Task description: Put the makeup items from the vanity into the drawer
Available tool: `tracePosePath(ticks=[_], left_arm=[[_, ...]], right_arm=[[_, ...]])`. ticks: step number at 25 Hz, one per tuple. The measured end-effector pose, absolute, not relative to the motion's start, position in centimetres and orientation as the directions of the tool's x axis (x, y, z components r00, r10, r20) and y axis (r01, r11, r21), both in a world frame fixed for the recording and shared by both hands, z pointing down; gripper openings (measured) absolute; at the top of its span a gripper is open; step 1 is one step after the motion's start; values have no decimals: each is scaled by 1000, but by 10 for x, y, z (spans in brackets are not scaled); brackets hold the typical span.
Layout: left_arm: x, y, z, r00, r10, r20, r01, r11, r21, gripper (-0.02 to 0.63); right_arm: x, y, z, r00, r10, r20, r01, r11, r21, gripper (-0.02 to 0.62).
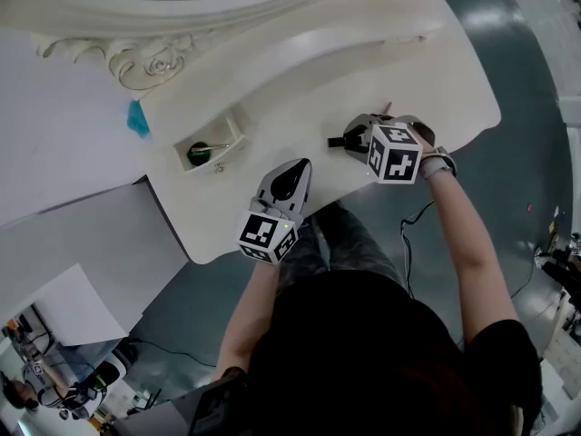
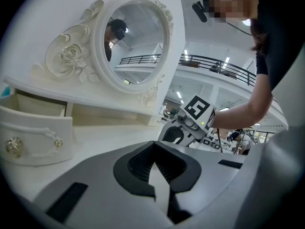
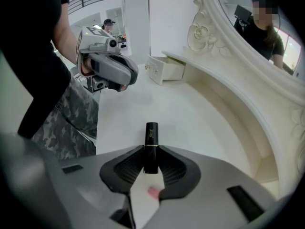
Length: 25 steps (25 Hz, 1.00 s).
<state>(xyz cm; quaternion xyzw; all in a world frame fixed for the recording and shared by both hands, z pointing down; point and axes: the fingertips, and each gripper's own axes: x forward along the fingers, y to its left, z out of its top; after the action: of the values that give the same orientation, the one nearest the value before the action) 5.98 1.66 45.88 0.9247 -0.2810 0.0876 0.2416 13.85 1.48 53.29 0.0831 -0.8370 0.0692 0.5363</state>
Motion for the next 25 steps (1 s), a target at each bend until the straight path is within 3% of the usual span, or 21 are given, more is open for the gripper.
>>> tracePosePath(ticks=[25], left_arm=[[-61, -18, 445, 676, -680, 284, -731, -572, 370, 12]], right_arm=[[-31, -38, 440, -627, -131, 768, -170, 985, 30, 107]])
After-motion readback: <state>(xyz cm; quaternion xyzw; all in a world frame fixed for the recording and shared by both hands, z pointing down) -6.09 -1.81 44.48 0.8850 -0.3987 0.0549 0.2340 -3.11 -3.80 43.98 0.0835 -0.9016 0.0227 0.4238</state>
